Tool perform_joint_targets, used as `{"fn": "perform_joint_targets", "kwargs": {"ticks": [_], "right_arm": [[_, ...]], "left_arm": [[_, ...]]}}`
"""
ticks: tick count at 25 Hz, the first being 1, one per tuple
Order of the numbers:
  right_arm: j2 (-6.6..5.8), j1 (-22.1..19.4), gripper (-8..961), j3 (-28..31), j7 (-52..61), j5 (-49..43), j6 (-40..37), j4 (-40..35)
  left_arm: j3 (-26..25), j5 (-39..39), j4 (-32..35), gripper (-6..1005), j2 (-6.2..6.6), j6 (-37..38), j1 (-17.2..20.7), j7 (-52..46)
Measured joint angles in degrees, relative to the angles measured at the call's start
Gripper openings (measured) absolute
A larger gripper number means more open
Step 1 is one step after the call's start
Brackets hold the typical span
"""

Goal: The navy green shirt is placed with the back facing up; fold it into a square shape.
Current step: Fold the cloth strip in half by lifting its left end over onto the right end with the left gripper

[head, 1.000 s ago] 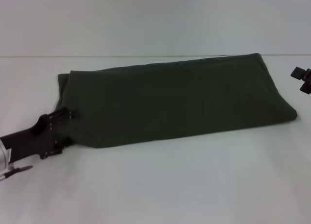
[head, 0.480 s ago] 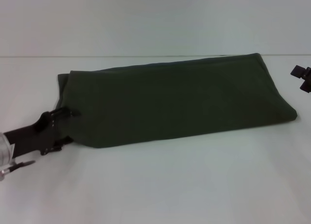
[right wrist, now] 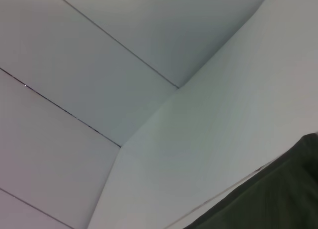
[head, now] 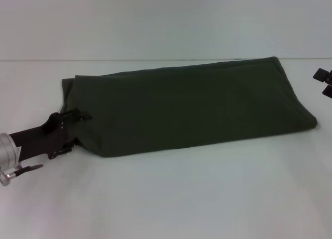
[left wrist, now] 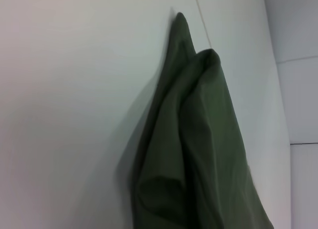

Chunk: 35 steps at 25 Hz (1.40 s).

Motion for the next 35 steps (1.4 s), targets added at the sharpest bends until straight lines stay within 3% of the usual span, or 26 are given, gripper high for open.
{"fn": "perform_joint_targets", "kwargs": {"ticks": [2,13,19,24,29,35], "right_arm": [[0.00,-0.07,885,0.24,0.00,0.00,-0.03,0.00],[0.00,-0.06,885,0.91,-0.06,-0.01,-0.08,0.04],[0.00,-0.02,886,1.30,-0.08,-0.01,-0.08,0.14],[0.00,-0.02,886,1.54,0.27,-0.01,-0.06,0.15],[0.00,-0.02,885,2.21,0.39,0.00,0.08,0.54],[-0.03,-0.15,885,2.81,0.40,-0.02,0.23,0.86]], "left_arm": [[0.05,0.17,-0.04,911,0.26,-0.06,0.11,-0.08],[0.35,0.50,-1.03,371,0.78,-2.65,0.28,0.30],[0.62,0.54,-0.67,234,0.96,-2.13,0.27,1.87],[2.33,3.32,-0.39,119,3.38,-1.61,0.77,3.27],[2.11,4.18,3.39,8,3.61,-1.94,3.48,3.43],[-0.53,4.29,5.89,7,4.09,-2.76,5.96,3.49]]}}
